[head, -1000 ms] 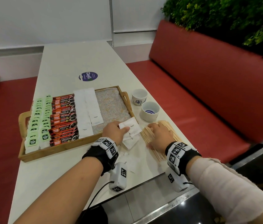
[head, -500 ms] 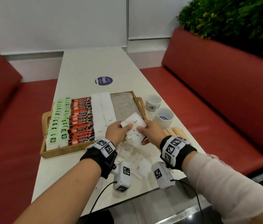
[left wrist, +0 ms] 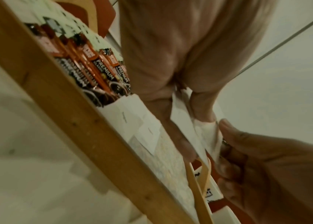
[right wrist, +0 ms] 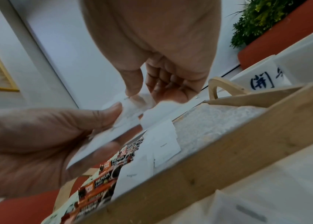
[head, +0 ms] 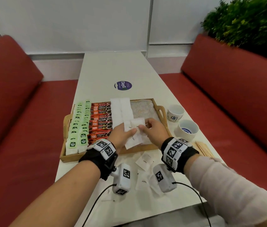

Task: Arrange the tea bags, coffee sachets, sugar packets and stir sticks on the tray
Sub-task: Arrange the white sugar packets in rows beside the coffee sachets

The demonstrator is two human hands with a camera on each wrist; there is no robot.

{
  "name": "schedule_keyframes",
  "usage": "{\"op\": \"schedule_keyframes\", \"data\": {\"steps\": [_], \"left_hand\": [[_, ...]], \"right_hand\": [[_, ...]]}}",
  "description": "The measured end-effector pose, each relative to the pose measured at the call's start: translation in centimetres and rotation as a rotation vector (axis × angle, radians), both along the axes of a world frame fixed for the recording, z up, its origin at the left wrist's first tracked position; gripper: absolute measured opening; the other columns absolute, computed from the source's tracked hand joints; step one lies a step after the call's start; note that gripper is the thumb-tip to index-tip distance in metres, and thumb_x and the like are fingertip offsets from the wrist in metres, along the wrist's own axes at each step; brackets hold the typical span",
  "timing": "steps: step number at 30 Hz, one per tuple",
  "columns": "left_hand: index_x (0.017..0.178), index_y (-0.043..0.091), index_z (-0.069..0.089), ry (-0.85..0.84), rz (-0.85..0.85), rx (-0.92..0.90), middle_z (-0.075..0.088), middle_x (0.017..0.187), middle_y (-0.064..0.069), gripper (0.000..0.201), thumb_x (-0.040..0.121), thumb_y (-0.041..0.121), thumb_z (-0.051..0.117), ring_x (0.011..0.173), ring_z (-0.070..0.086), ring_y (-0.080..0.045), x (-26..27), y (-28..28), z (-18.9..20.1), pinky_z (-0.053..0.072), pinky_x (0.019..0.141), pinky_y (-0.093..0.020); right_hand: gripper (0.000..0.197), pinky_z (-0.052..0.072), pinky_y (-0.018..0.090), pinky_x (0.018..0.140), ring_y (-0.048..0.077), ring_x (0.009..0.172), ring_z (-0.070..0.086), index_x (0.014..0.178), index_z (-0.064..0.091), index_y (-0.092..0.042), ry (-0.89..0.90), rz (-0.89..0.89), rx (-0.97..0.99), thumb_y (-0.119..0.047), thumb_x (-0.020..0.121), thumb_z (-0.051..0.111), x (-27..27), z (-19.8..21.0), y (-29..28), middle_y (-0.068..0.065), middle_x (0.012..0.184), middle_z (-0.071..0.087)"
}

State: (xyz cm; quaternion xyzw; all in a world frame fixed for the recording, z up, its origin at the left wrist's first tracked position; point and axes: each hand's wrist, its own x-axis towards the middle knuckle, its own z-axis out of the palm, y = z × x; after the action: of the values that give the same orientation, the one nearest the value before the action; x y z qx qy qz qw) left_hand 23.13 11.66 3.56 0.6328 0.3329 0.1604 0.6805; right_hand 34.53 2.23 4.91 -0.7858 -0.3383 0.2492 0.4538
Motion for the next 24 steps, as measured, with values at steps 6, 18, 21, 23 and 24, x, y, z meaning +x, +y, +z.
{"op": "schedule_keyframes", "data": {"steps": [6, 18, 21, 23, 24], "left_hand": [[0.116, 0.017, 0.061, 0.075, 0.083, 0.138, 0.067, 0.115, -0.010, 0.030, 0.087, 0.023, 0.065, 0.102, 0.065, -0.030, -0.1, 4.2, -0.4, 0.052, 0.088, -0.052], [0.119, 0.014, 0.061, 0.106, 0.305, 0.173, 0.066, 0.117, -0.006, 0.027, 0.092, 0.018, 0.060, 0.107, 0.062, -0.026, -0.9, 8.9, -1.4, 0.049, 0.096, -0.048], [0.119, 0.014, 0.060, 0.093, 0.315, 0.143, 0.066, 0.117, -0.006, 0.026, 0.093, 0.017, 0.059, 0.108, 0.061, -0.026, -0.9, 9.1, -1.4, 0.048, 0.097, -0.048], [0.115, 0.016, 0.061, 0.091, 0.311, 0.124, 0.066, 0.115, -0.006, 0.023, 0.093, 0.017, 0.059, 0.106, 0.062, -0.026, -0.8, 9.2, -1.6, 0.049, 0.095, -0.049], [0.113, 0.017, 0.062, 0.091, 0.307, 0.112, 0.067, 0.114, -0.006, 0.020, 0.092, 0.017, 0.060, 0.105, 0.063, -0.027, -0.7, 9.2, -1.6, 0.049, 0.094, -0.049]], "right_hand": [[0.020, 0.041, 0.030, 0.060, 0.015, 0.057, 0.046, 0.075, 0.054, -0.010, 0.022, -0.069, -0.009, -0.021, 0.090, 0.063, 1.6, 0.4, 3.3, 0.004, 0.065, 0.052], [0.024, 0.048, 0.026, 0.054, 0.017, 0.057, 0.053, 0.070, 0.050, -0.015, 0.044, 0.017, -0.380, -0.011, 0.090, 0.062, 3.4, -2.8, 6.6, 0.003, 0.068, 0.055], [0.029, 0.053, 0.034, 0.070, 0.019, 0.057, 0.054, 0.066, 0.047, -0.015, 0.022, 0.040, -0.446, -0.009, 0.088, 0.065, 3.2, -3.2, 7.2, 0.004, 0.065, 0.055], [0.029, 0.053, 0.034, 0.071, 0.021, 0.059, 0.057, 0.066, 0.047, -0.015, 0.026, 0.054, -0.481, -0.010, 0.088, 0.065, 3.1, -3.3, 7.5, 0.005, 0.064, 0.057], [0.029, 0.054, 0.035, 0.073, 0.024, 0.063, 0.060, 0.066, 0.047, -0.015, 0.022, 0.062, -0.496, -0.011, 0.088, 0.065, 3.0, -3.3, 7.7, 0.007, 0.066, 0.059]]}}
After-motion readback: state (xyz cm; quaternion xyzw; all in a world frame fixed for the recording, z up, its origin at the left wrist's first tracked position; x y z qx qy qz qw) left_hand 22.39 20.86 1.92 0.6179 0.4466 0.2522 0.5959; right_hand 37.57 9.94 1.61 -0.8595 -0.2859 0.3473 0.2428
